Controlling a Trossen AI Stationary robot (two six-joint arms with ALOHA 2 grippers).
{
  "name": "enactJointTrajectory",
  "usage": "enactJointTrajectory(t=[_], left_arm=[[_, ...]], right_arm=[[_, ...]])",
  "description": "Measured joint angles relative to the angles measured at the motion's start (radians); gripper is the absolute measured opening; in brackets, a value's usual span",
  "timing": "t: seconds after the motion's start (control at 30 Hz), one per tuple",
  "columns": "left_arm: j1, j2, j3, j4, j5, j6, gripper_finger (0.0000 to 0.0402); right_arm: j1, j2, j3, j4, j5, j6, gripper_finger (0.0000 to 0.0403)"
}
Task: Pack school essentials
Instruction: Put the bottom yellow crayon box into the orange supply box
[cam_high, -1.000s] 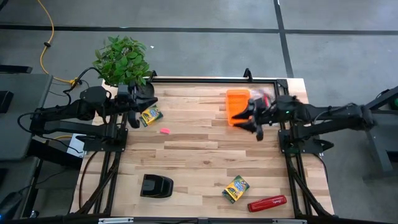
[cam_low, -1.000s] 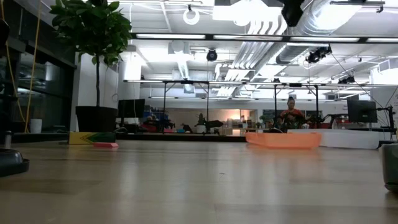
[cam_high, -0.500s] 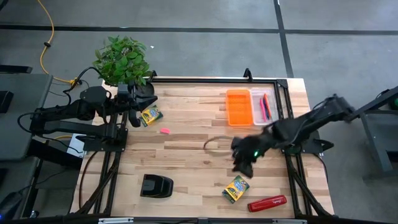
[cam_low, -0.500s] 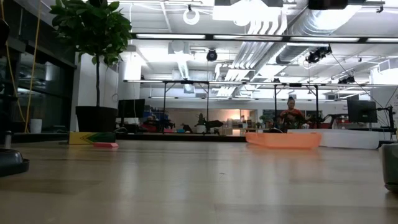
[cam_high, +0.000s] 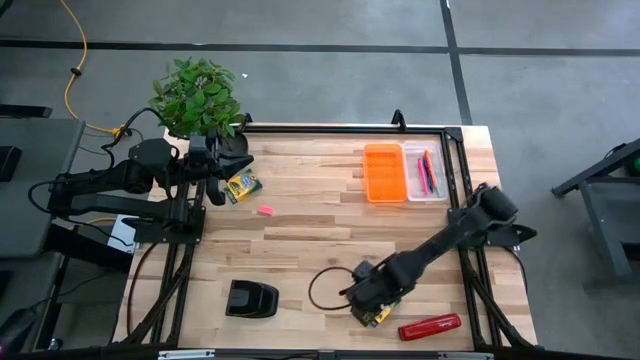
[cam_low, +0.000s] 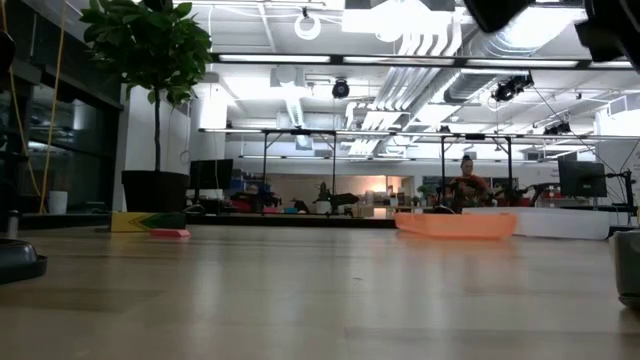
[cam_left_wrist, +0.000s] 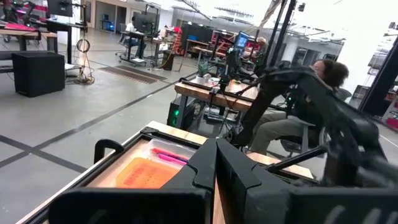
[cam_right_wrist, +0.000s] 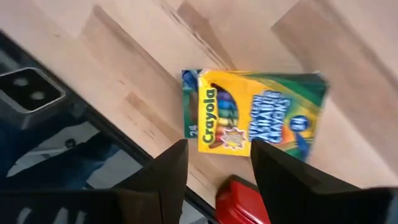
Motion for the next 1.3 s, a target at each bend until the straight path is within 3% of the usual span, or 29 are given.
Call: enactJointTrajectory(t=[0.27,0.77,0.97,1.13,1.3], left_arm=[[0.0,0.0,0.0,0.0,0.0,0.0,0.0],[0.0,0.0,0.0,0.0,0.001,0.0,0.0],[0.0,0.0,0.0,0.0,0.001,0.0,0.0],[0.0,0.0,0.0,0.0,0.001,0.002,0.0],[0.0,0.0,0.0,0.0,0.001,0.05,0.0]], right_arm=[[0.006,0.14,0.085,-0.001,-0.032,0.021,0.0167],[0.037,0.225,0.093,0.003,-0.054,0.146,0.0167],[0.043,0.251,0.095,-0.12,-0.04,0.151,0.0167],[0.037,0.239,0.091,-0.282,0.051,0.144,0.0167],[0.021,0.231,0.079,-0.379,0.089,0.05,0.0159]])
